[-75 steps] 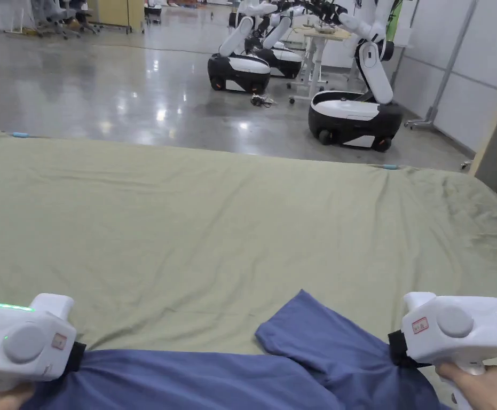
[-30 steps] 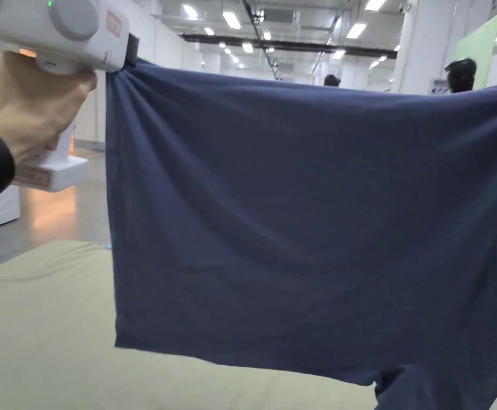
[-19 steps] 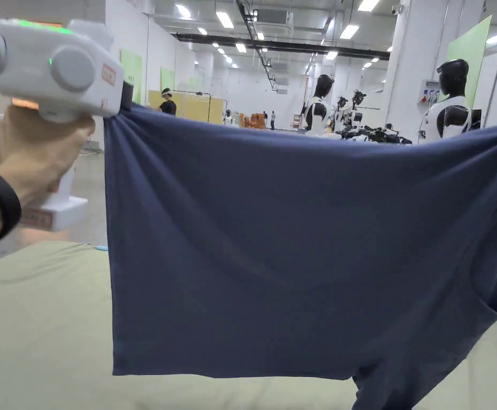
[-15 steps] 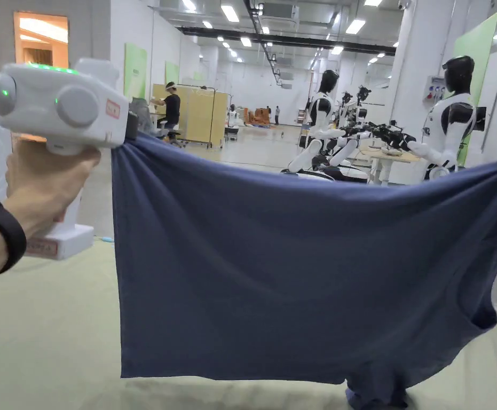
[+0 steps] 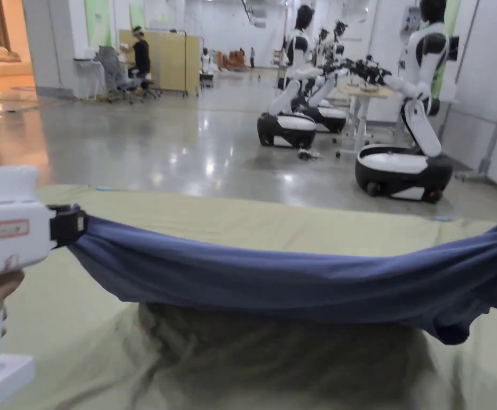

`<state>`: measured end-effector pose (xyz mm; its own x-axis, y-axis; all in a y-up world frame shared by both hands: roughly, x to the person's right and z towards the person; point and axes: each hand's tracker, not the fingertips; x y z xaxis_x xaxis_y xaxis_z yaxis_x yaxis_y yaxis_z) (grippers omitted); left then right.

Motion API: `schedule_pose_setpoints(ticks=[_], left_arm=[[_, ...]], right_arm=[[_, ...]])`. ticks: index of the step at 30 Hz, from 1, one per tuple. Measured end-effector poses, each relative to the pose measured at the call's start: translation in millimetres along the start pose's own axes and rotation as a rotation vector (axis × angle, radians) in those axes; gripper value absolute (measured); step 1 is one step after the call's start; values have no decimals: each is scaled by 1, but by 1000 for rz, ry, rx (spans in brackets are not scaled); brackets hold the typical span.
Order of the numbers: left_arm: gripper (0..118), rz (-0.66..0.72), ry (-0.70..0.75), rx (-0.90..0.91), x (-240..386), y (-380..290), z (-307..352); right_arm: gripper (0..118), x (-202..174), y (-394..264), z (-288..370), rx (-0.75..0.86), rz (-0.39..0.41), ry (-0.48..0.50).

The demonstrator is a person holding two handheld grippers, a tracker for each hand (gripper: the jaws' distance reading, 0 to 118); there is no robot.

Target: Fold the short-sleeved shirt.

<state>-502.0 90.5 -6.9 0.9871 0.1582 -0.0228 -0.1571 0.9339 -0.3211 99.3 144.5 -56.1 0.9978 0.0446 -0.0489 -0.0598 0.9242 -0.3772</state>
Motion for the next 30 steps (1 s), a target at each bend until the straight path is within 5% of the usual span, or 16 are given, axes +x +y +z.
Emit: schedule_pose_setpoints(ticks=[6, 11, 16, 18, 19, 20, 22, 26, 30], left_arm=[[6, 95, -16, -153, -12, -131, 62], [6, 114, 38, -264, -13, -212, 94], [6, 200, 36, -325, -25, -242, 97], [10, 194, 22, -326, -27, -248, 96], [24, 186, 23, -319, -27, -250, 96], [54, 164, 51, -312, -28, -251, 98], [82, 166, 43, -285, -27, -245, 102], [83, 87, 118, -131, -18, -203, 124], [83, -28, 111, 50, 18, -151, 157]], right_arm=[[4, -3, -164, 66, -141, -175, 44], [4, -4, -257, 91, -325, -219, -3], [4, -5, -290, 101, -325, -244, -18], [19, -4, -293, 98, -317, -228, -34], [37, -5, -295, 98, -297, -213, -51], [64, -5, -296, 99, -293, -208, -57], [85, 5, -295, 99, -289, -222, -44], [88, 19, -270, 109, -193, -187, -82], [88, -3, -222, 141, -4, -180, 1]])
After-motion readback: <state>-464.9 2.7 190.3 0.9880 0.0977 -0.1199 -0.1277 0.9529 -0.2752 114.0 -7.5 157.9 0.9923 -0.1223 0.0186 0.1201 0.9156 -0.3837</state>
